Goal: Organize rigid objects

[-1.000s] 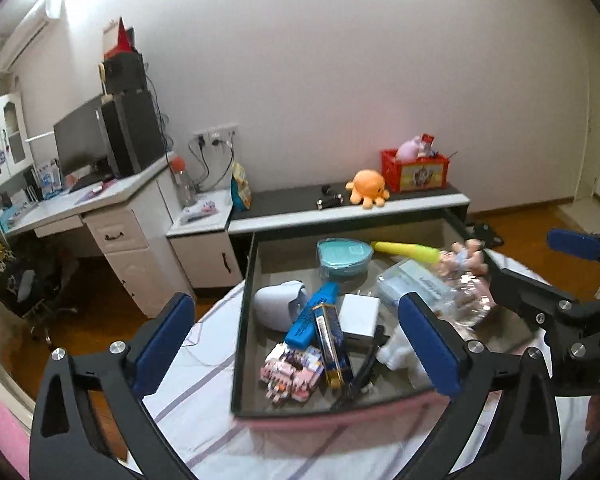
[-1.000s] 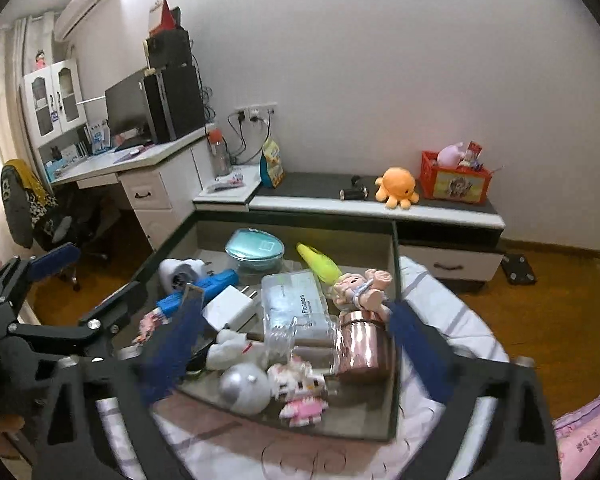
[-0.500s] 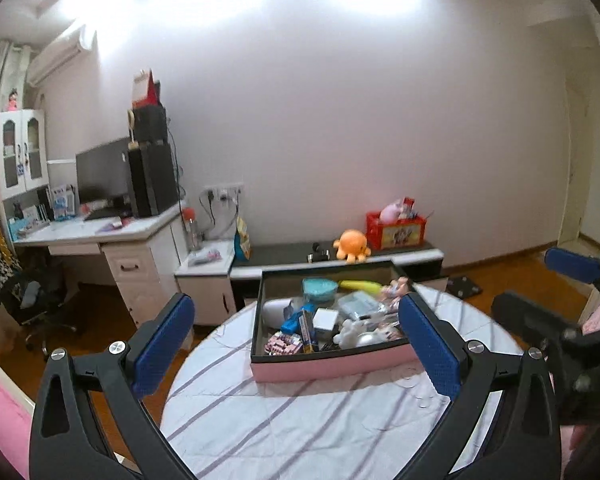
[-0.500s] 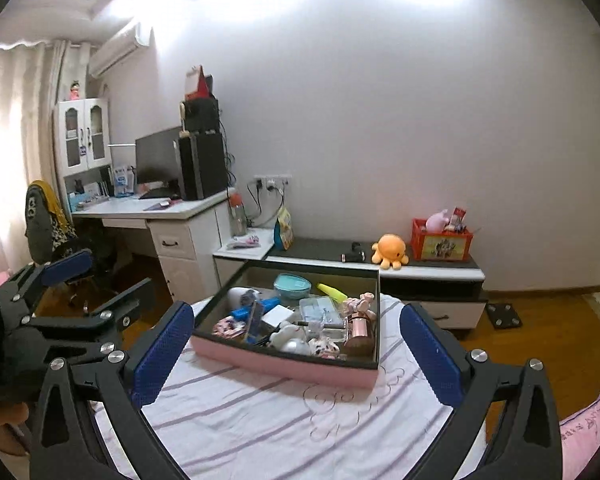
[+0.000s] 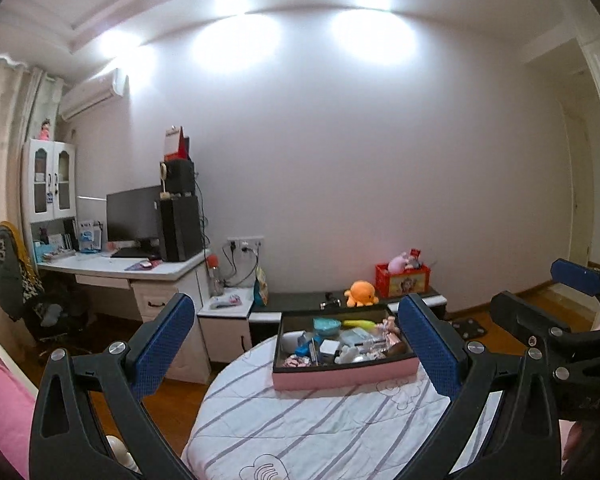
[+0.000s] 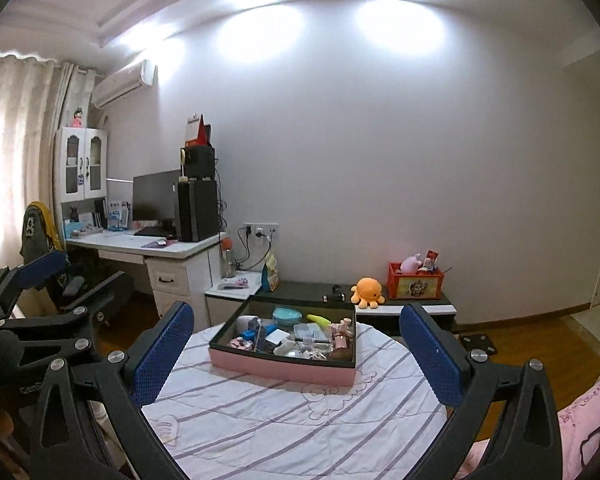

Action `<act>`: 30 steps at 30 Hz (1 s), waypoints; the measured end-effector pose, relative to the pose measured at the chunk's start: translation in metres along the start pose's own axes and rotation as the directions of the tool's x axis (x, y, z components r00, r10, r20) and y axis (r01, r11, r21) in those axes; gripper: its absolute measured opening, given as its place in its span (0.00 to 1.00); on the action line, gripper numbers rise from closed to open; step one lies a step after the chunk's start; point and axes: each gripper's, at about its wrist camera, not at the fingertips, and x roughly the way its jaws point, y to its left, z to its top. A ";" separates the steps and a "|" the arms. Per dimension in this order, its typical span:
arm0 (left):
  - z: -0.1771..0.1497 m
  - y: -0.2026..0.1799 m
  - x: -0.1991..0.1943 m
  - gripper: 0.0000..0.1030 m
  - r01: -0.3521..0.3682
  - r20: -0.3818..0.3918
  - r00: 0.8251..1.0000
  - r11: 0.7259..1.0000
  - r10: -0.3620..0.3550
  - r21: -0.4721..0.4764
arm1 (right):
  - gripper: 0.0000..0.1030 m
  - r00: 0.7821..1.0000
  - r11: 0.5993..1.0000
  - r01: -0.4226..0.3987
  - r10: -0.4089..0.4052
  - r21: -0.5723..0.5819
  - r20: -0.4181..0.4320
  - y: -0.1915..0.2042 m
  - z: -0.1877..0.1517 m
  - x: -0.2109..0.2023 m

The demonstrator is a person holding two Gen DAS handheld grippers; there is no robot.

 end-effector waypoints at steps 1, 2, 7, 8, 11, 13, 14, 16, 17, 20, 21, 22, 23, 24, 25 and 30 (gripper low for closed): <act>0.002 0.001 -0.004 1.00 -0.002 0.007 1.000 1.000 0.002 -0.002 | 1.00 1.000 1.000 0.002 -0.002 -0.002 0.009 0.002 0.001 -0.005; 0.004 0.002 -0.009 1.00 -0.005 0.017 1.000 1.000 0.005 -0.005 | 1.00 1.000 1.000 0.005 -0.005 -0.005 0.015 0.003 0.001 -0.009; 0.010 0.007 -0.031 1.00 -0.001 0.052 0.999 1.000 0.002 -0.017 | 1.00 0.999 0.999 0.021 -0.020 -0.024 0.043 0.012 0.007 -0.028; 0.012 0.007 -0.035 1.00 -0.003 0.055 0.998 1.000 0.004 -0.018 | 1.00 0.999 0.999 0.021 -0.020 -0.026 0.048 0.013 0.008 -0.031; 0.014 0.008 -0.042 1.00 -0.007 0.052 0.999 1.000 0.008 -0.020 | 1.00 0.998 0.999 0.026 -0.025 -0.030 0.061 0.016 0.010 -0.040; 0.015 0.008 -0.045 1.00 -0.005 0.055 0.998 1.000 0.006 -0.019 | 1.00 0.998 0.999 0.029 -0.027 -0.031 0.061 0.018 0.011 -0.044; 0.016 0.009 -0.046 1.00 -0.003 0.056 0.998 1.000 0.004 -0.019 | 1.00 0.998 0.999 0.030 -0.028 -0.031 0.063 0.019 0.011 -0.046; 0.017 0.008 -0.049 1.00 -0.007 0.062 0.998 1.000 0.008 -0.015 | 1.00 0.997 0.999 0.032 -0.030 -0.031 0.069 0.020 0.011 -0.051; 0.017 0.007 -0.050 1.00 -0.009 0.067 0.998 1.000 0.009 -0.012 | 1.00 0.997 0.999 0.034 -0.031 -0.029 0.067 0.020 0.012 -0.052; 0.017 0.006 -0.052 1.00 -0.010 0.067 0.998 1.000 0.010 -0.009 | 1.00 0.997 0.998 0.042 -0.040 -0.035 0.069 0.021 0.014 -0.054; 0.017 0.006 -0.052 1.00 -0.010 0.069 0.998 1.000 0.010 -0.008 | 1.00 0.997 0.998 0.045 -0.043 -0.036 0.070 0.022 0.013 -0.056; 0.017 0.006 -0.052 1.00 -0.010 0.070 0.998 1.000 0.011 -0.008 | 1.00 0.997 0.998 0.048 -0.045 -0.036 0.069 0.022 0.012 -0.057; 0.017 0.006 -0.052 1.00 -0.012 0.069 0.998 1.000 0.012 -0.008 | 1.00 0.996 0.998 0.048 -0.046 -0.037 0.071 0.022 0.012 -0.058; 0.017 0.006 -0.053 1.00 -0.013 0.070 0.997 1.000 0.014 -0.006 | 1.00 0.996 0.998 0.048 -0.045 -0.037 0.071 0.022 0.012 -0.058; 0.017 0.006 -0.055 1.00 -0.015 0.072 0.997 1.000 0.015 -0.006 | 1.00 0.997 0.998 0.048 -0.045 -0.036 0.070 0.023 0.012 -0.059; 0.017 0.007 -0.064 1.00 -0.013 0.079 0.997 1.000 0.014 -0.005 | 1.00 0.996 0.998 0.049 -0.046 -0.038 0.076 0.024 0.012 -0.062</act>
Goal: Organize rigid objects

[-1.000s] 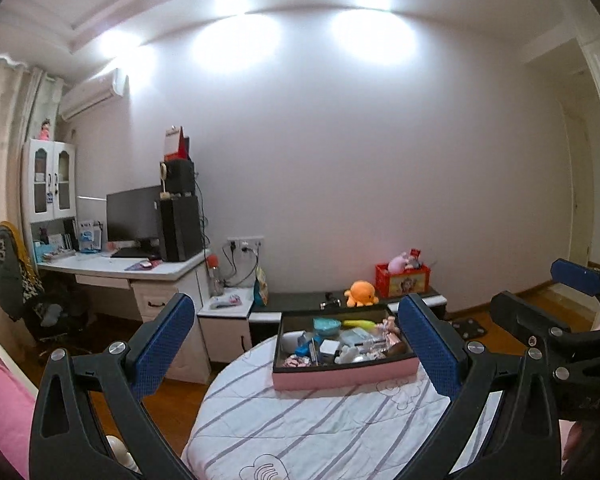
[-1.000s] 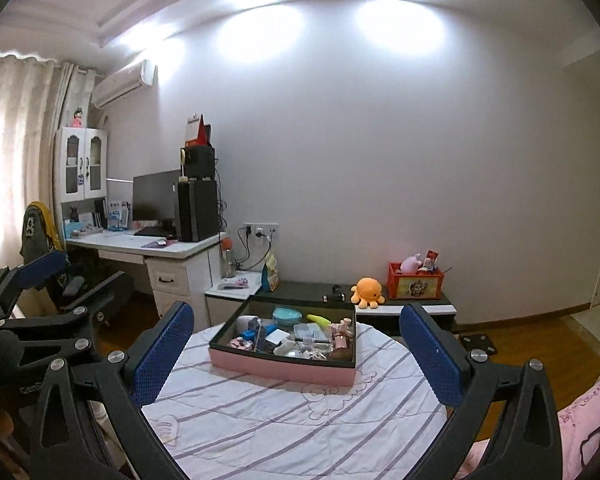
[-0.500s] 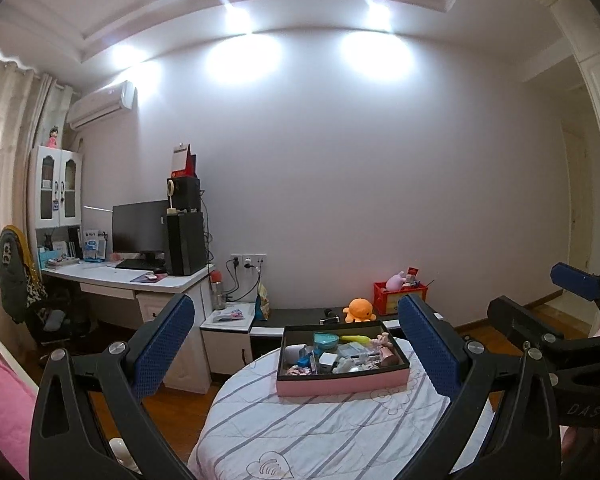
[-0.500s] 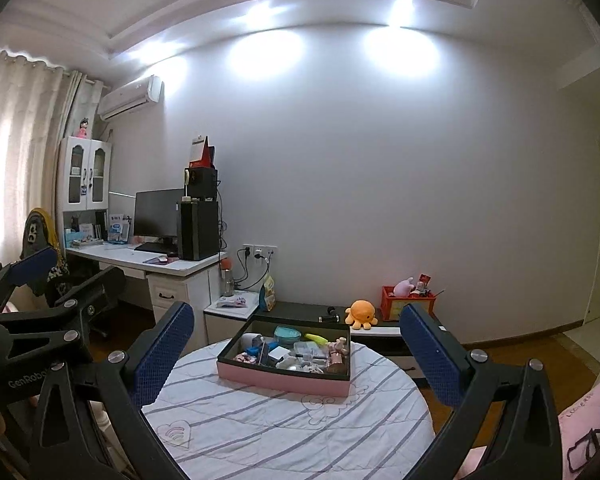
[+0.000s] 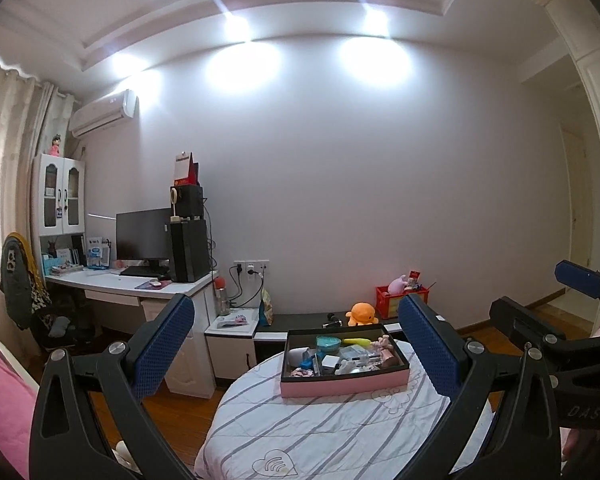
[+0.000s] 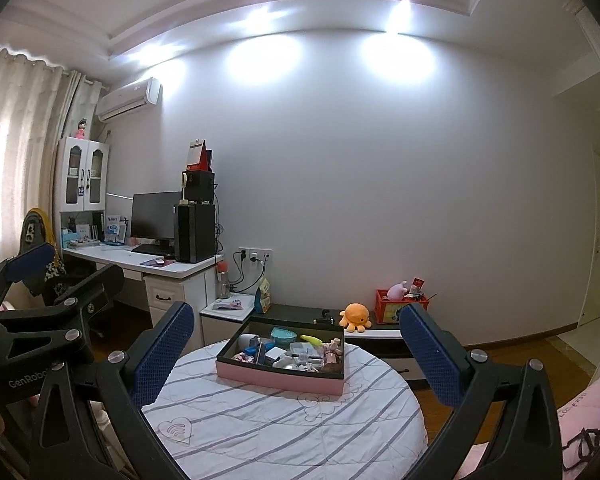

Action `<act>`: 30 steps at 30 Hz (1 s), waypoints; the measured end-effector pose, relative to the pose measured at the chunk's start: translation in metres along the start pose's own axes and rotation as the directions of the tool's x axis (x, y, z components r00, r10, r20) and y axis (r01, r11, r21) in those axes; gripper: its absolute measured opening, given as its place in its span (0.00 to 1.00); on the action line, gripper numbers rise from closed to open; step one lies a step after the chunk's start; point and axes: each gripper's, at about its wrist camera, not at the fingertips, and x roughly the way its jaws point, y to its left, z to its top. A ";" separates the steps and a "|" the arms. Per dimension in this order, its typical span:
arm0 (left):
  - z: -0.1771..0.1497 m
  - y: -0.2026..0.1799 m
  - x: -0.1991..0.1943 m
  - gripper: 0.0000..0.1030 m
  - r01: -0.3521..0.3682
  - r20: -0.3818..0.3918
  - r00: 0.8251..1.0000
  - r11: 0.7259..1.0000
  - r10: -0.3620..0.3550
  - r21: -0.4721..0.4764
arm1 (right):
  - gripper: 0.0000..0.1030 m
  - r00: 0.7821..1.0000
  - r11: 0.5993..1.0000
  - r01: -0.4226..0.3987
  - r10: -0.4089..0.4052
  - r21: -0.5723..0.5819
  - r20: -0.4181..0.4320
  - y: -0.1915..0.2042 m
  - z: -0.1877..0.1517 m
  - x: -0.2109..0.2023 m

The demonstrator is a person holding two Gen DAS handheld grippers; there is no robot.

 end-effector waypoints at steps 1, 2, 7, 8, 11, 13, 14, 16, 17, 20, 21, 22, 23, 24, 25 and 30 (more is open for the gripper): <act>0.000 0.000 0.000 1.00 -0.001 -0.001 1.000 1.000 0.001 0.000 | 1.00 1.000 1.000 0.001 -0.001 -0.001 0.001 0.000 0.000 -0.001; 0.000 0.000 -0.001 1.00 -0.001 -0.001 1.000 1.000 0.001 0.001 | 1.00 1.000 1.000 0.002 -0.002 -0.001 0.001 0.000 0.000 -0.001; -0.001 -0.001 -0.001 1.00 -0.002 0.000 1.000 1.000 0.002 0.002 | 1.00 1.000 1.000 0.010 -0.010 -0.004 -0.001 0.000 -0.001 -0.005; -0.001 -0.001 -0.001 1.00 -0.002 0.000 1.000 1.000 0.002 0.001 | 1.00 1.000 1.000 0.011 -0.011 -0.004 -0.002 0.001 0.000 -0.005; -0.002 -0.001 -0.002 1.00 0.002 0.004 1.000 1.000 -0.002 -0.002 | 1.00 1.000 1.000 0.013 -0.013 -0.004 -0.006 0.001 0.001 -0.006; -0.003 -0.001 -0.004 1.00 0.007 0.002 1.000 1.000 -0.007 -0.003 | 1.00 1.000 1.000 0.016 -0.017 -0.006 -0.007 0.001 0.001 -0.007; -0.003 0.000 -0.005 1.00 0.007 0.007 1.000 1.000 -0.007 -0.002 | 1.00 1.000 1.000 0.019 -0.019 -0.007 -0.007 0.001 0.000 -0.007; -0.004 0.002 -0.007 1.00 0.006 0.016 1.000 1.000 -0.006 -0.001 | 1.00 1.000 1.000 0.018 -0.018 -0.006 -0.008 0.002 0.000 -0.007; -0.004 0.002 -0.008 1.00 0.007 0.018 1.000 1.000 -0.007 0.000 | 1.00 1.000 1.000 0.018 -0.018 -0.005 -0.009 0.001 0.000 -0.007; -0.002 0.003 -0.008 1.00 0.013 0.020 1.000 1.000 -0.013 0.000 | 1.00 1.000 1.000 0.017 -0.017 0.001 -0.009 0.000 -0.001 -0.008; -0.002 0.001 -0.006 1.00 0.014 0.017 1.000 1.000 -0.014 0.001 | 1.00 1.000 1.000 0.018 -0.018 -0.001 -0.009 0.000 -0.001 -0.008; -0.002 0.002 -0.007 1.00 0.016 0.014 1.000 1.000 -0.016 0.000 | 1.00 1.000 1.000 0.020 -0.020 -0.001 -0.009 0.000 -0.001 -0.008; -0.002 0.002 -0.007 1.00 0.017 0.012 1.000 1.000 -0.017 0.001 | 1.00 1.000 1.000 0.022 -0.022 0.000 -0.010 0.000 -0.001 -0.008; -0.002 0.002 -0.007 1.00 0.017 0.011 1.000 1.000 -0.017 0.002 | 1.00 1.000 1.000 0.023 -0.023 0.000 -0.011 -0.001 -0.001 -0.008; -0.002 0.002 -0.008 1.00 0.017 0.011 1.000 1.000 -0.017 0.003 | 1.00 1.000 1.000 0.024 -0.024 0.001 -0.012 -0.001 -0.002 -0.008; 0.000 0.001 -0.006 1.00 0.018 0.004 1.000 1.000 -0.018 0.006 | 1.00 0.999 1.000 0.028 -0.028 0.001 -0.017 -0.002 -0.002 -0.007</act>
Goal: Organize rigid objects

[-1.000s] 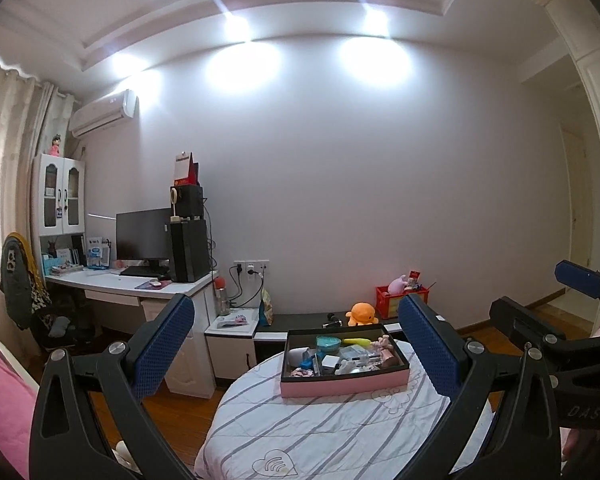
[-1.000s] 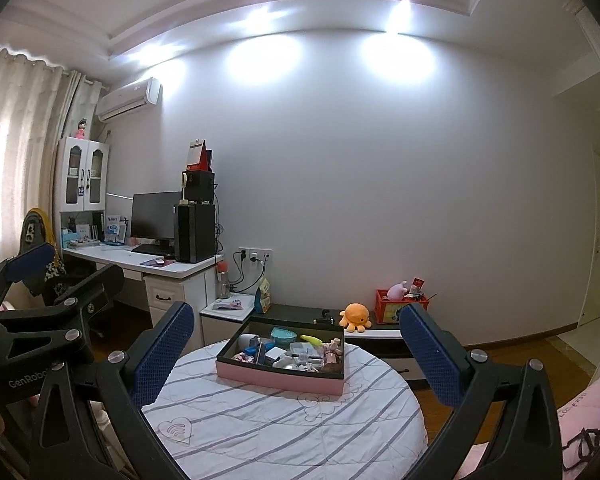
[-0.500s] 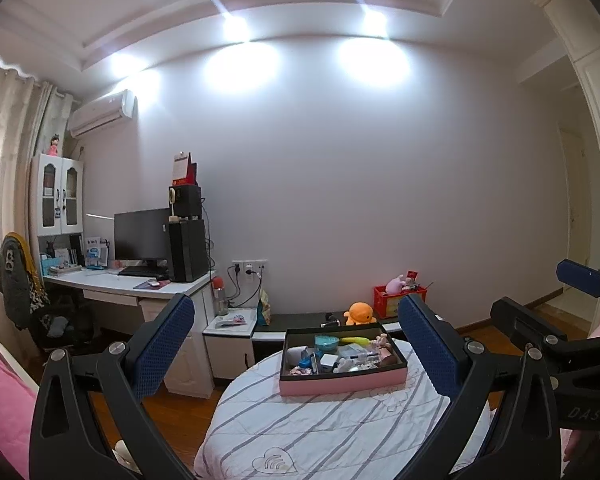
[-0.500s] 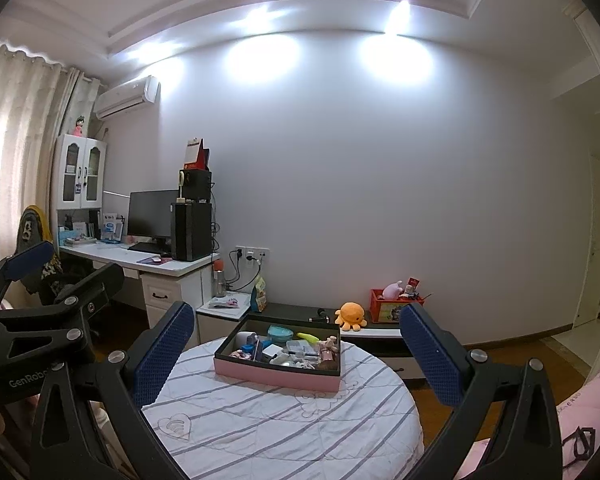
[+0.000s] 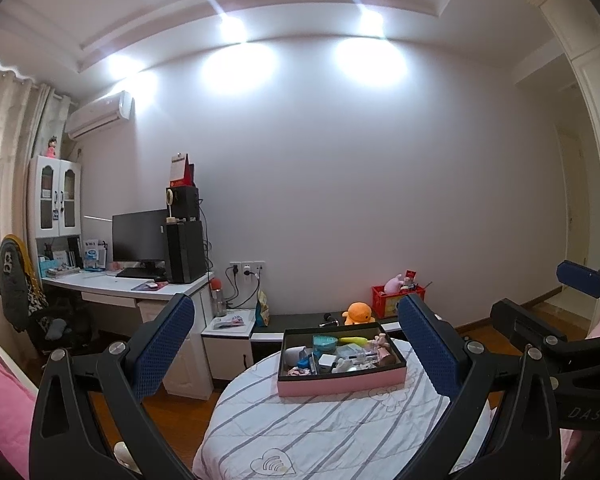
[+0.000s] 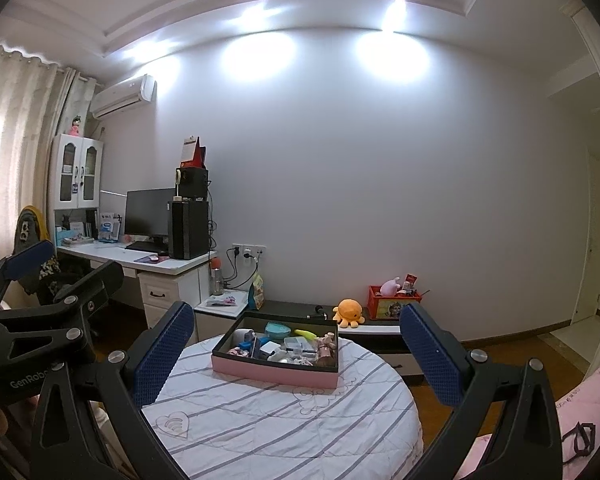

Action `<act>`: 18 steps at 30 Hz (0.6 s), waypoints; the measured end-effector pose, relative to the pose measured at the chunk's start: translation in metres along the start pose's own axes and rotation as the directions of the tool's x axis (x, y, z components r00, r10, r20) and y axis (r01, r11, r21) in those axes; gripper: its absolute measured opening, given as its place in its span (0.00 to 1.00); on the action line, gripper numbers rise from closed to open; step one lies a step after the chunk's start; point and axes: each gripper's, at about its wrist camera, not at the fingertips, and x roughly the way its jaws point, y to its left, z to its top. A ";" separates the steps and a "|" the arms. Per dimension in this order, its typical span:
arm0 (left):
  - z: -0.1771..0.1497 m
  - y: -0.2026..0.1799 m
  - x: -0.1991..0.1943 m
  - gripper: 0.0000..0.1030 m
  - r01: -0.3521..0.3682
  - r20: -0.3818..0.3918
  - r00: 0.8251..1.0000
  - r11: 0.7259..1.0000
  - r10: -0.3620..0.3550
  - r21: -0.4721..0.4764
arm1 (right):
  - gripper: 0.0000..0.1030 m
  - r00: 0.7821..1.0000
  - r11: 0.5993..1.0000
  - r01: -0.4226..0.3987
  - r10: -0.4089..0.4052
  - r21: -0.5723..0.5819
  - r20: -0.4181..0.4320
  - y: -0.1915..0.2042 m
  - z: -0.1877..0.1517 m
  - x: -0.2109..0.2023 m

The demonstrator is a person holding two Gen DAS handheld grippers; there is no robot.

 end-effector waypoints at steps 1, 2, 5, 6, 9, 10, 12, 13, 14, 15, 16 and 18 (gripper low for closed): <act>0.000 0.000 -0.001 1.00 0.000 0.001 1.000 1.000 0.000 0.001 | 1.00 1.000 1.000 0.001 -0.001 0.000 0.000 0.000 0.000 0.000; 0.000 0.000 -0.001 1.00 -0.001 0.000 1.000 1.000 0.001 0.002 | 1.00 1.000 1.000 0.001 -0.001 0.001 0.000 0.000 0.000 0.000; 0.001 0.000 -0.002 1.00 -0.003 -0.001 1.000 1.000 0.003 0.006 | 1.00 1.000 1.000 0.000 0.000 0.003 -0.003 0.000 0.000 0.000; 0.001 0.000 -0.002 1.00 -0.003 -0.002 1.000 1.000 0.003 0.008 | 1.00 1.000 1.000 0.002 -0.002 0.001 -0.003 0.000 0.000 0.000; 0.002 0.000 -0.001 1.00 -0.005 -0.004 1.000 1.000 0.005 0.012 | 1.00 1.000 1.000 0.005 -0.005 -0.001 -0.006 0.001 -0.001 -0.001; 0.002 -0.001 -0.001 1.00 -0.005 -0.004 1.000 1.000 0.005 0.012 | 1.00 1.000 1.000 0.005 -0.005 -0.001 -0.006 0.001 -0.001 -0.002; 0.002 -0.001 0.000 1.00 -0.006 -0.005 1.000 1.000 0.006 0.013 | 1.00 1.000 1.000 0.005 -0.005 0.001 -0.006 0.001 -0.001 -0.002; 0.002 -0.001 -0.001 1.00 -0.006 -0.004 1.000 1.000 0.006 0.014 | 1.00 1.000 1.000 0.005 -0.005 0.000 -0.007 0.001 -0.001 -0.002; 0.002 -0.001 0.000 1.00 -0.007 -0.004 1.000 1.000 0.007 0.016 | 1.00 1.000 1.000 0.006 -0.006 0.000 -0.006 0.001 -0.001 -0.002; 0.003 -0.001 0.000 1.00 -0.007 -0.005 1.000 1.000 0.008 0.017 | 1.00 1.000 1.000 0.006 -0.006 -0.001 -0.005 0.001 -0.001 -0.002; 0.003 -0.001 0.000 1.00 -0.008 -0.004 1.000 1.000 0.008 0.017 | 1.00 1.000 1.000 0.006 -0.006 -0.001 -0.006 0.001 -0.001 -0.001; 0.003 -0.001 0.000 1.00 -0.008 -0.005 1.000 1.000 0.008 0.017 | 1.00 1.000 1.000 0.005 -0.005 0.000 -0.007 0.001 -0.001 -0.001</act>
